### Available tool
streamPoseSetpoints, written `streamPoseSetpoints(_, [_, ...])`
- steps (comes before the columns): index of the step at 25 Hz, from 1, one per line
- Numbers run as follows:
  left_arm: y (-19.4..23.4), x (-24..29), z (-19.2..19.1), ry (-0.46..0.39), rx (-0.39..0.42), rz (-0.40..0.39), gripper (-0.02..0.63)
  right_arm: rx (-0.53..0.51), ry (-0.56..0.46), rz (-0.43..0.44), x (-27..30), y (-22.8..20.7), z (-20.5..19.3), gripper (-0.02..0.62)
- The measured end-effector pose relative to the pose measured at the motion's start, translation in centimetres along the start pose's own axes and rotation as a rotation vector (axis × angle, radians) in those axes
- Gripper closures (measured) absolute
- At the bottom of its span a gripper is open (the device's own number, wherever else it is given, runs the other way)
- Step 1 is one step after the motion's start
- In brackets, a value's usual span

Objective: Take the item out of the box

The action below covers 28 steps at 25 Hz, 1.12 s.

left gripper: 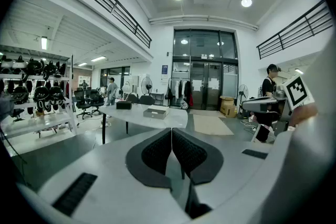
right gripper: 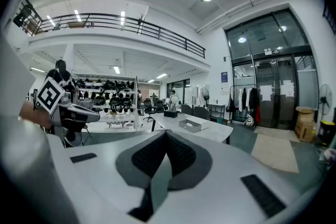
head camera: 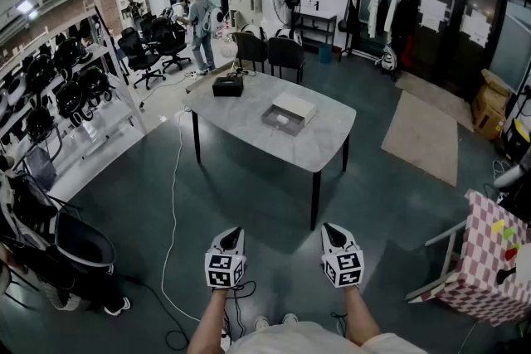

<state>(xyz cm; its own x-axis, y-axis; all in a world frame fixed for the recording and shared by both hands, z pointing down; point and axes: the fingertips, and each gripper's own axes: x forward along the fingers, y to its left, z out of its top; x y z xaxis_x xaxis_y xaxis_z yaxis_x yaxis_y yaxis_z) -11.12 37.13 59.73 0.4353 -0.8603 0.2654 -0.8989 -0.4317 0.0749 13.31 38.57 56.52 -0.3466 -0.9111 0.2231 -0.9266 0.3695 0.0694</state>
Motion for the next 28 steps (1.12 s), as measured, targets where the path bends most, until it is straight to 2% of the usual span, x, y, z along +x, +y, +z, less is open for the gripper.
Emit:
streamPoseSetpoints(12, [-1.5, -0.6, -1.1, 0.018, -0.014, -0.007, 0.589, -0.012, 0.008, 0.000, -1.2, -0.1, -0.6, 0.595])
streamPoseSetpoints(18, [-2.3, -0.6, -1.3, 0.024, -0.020, -0.006, 0.589, 0.008, -0.039, 0.013, -2.0, -0.6, -0.2, 0.594])
streamPoseSetpoints(24, [-2.9, -0.4, -1.7, 0.026, -0.027, -0.002, 0.589, 0.011, -0.022, 0.089, -1.7, 0.2, -0.9, 0.419])
streamPoseSetpoints(28, [-3.2, -0.3, -1.7, 0.029, -0.029, -0.002, 0.589, 0.007, -0.016, 0.079, -1.4, 0.0, -1.1, 0.412])
